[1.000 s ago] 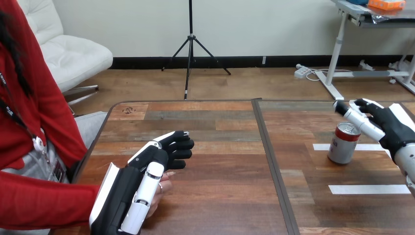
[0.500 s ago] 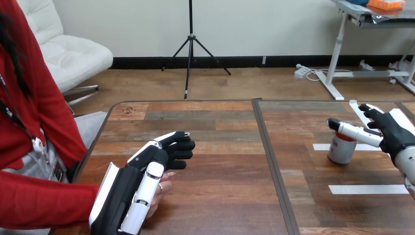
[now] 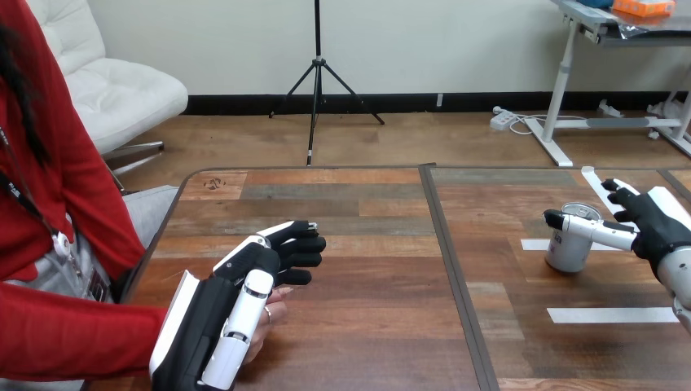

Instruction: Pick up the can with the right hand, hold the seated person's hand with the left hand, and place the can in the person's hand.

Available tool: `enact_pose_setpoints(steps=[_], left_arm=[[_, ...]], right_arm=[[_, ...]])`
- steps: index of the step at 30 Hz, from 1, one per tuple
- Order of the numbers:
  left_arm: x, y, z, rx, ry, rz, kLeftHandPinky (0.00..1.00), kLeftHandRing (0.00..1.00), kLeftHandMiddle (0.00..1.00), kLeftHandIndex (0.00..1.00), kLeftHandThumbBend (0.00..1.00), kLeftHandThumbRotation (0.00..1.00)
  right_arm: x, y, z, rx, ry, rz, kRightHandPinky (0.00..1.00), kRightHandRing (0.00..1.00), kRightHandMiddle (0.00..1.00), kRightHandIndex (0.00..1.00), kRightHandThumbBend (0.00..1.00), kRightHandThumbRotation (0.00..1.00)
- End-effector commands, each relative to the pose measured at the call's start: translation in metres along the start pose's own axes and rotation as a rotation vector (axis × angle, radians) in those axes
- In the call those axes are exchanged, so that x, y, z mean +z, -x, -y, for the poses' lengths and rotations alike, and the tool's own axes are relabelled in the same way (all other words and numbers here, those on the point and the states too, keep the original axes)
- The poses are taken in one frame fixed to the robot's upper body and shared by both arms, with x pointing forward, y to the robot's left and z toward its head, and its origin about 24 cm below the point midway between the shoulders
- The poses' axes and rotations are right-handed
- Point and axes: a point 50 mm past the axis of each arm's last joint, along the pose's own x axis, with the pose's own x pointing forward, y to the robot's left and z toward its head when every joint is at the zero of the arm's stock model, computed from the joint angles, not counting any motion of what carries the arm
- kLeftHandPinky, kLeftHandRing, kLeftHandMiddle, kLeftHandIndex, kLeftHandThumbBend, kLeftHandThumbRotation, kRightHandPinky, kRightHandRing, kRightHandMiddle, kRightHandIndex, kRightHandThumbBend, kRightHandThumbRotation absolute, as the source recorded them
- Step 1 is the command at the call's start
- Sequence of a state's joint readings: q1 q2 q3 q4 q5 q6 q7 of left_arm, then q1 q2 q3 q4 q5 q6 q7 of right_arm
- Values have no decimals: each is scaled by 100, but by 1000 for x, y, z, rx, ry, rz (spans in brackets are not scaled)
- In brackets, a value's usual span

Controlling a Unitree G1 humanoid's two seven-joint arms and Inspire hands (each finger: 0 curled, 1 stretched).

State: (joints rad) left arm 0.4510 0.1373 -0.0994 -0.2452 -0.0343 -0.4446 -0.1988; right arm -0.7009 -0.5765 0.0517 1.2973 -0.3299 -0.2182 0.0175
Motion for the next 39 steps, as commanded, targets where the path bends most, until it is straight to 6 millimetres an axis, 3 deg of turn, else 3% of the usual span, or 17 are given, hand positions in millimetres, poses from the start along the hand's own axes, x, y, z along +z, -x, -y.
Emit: enact_pose_setpoints(steps=[1, 39], left_arm=[[10, -12, -3, 8, -9, 82, 68, 73, 74, 74, 27, 100], [10, -12, -5, 5, -13, 82, 68, 73, 73, 74, 29, 100]], right_arm=[[30, -7, 12, -40, -7, 68, 80, 94, 96, 97, 100, 60], [34, -8, -1, -30, 74, 89, 81, 91, 92, 91, 100, 49]])
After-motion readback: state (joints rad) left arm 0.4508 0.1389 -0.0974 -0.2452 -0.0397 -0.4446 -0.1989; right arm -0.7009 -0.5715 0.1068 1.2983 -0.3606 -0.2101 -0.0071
